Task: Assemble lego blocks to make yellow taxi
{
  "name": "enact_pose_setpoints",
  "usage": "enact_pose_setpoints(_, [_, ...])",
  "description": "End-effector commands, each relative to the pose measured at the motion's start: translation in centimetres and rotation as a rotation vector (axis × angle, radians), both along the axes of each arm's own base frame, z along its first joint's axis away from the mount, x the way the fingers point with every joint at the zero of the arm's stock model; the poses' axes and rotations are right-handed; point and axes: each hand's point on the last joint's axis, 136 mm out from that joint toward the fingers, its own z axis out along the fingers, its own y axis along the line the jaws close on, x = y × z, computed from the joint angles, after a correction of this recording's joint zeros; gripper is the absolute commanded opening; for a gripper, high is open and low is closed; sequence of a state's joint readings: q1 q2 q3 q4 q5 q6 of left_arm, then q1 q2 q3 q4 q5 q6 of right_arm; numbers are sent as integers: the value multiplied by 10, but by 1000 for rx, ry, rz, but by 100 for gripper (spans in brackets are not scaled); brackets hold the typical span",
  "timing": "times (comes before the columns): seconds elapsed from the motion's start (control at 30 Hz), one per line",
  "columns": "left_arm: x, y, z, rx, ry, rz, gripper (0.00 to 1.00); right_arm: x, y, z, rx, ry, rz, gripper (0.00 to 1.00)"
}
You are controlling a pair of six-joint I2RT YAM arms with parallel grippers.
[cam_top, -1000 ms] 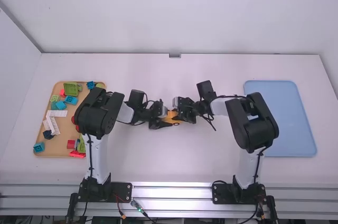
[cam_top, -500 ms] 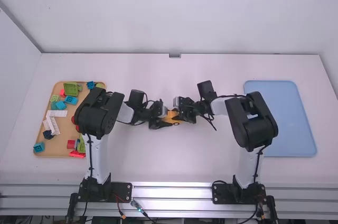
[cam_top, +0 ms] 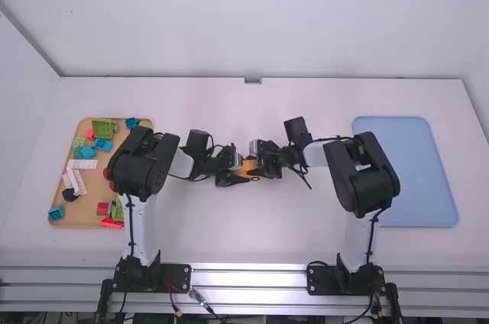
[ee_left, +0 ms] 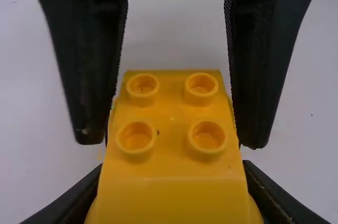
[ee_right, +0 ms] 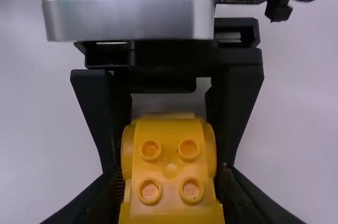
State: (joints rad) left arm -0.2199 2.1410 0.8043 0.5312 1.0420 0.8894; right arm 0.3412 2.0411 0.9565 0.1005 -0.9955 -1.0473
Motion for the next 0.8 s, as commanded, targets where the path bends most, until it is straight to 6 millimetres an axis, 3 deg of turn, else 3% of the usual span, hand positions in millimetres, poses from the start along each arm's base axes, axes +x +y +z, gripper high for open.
enact_pose_setpoints(0.0, [-4, -4, -2, -9, 17, -18, 40, 0, 4, 7, 56, 9, 23, 50])
enact_pose_setpoints(0.13, [-4, -4, -2, -9, 18, -16, 45, 1, 3, 23, 150, 2, 50, 54])
enact_pose_setpoints(0.2, [-4, -4, -2, -7, 18, -15, 56, 2, -1, 35, 214, 6, 65, 65])
enact_pose_setpoints(0.27, [-4, -4, -2, -7, 21, -13, 72, 6, -6, 42, 244, 16, 62, 80])
enact_pose_setpoints(0.3, [-4, -4, -2, -8, 31, -9, 92, 10, -11, 46, 263, 29, 51, 90])
enact_pose_setpoints(0.33, [-3, -3, -2, -9, 41, -2, 99, 15, -17, 49, 272, 44, 31, 95])
enact_pose_setpoints(0.37, [-3, -3, -2, -10, 45, 0, 99, 18, -19, 50, 272, 55, 17, 100])
enact_pose_setpoints(0.47, [0, -3, -1, -3, 65, 23, 99, 33, -38, 44, 238, 101, -78, 99])
enact_pose_setpoints(0.6, [3, 2, 6, 48, 74, 62, 99, 37, -53, 24, 167, 115, -155, 99])
enact_pose_setpoints(0.77, [6, 15, 39, 73, 78, 105, 99, 30, -59, -11, 10, 128, -226, 99])
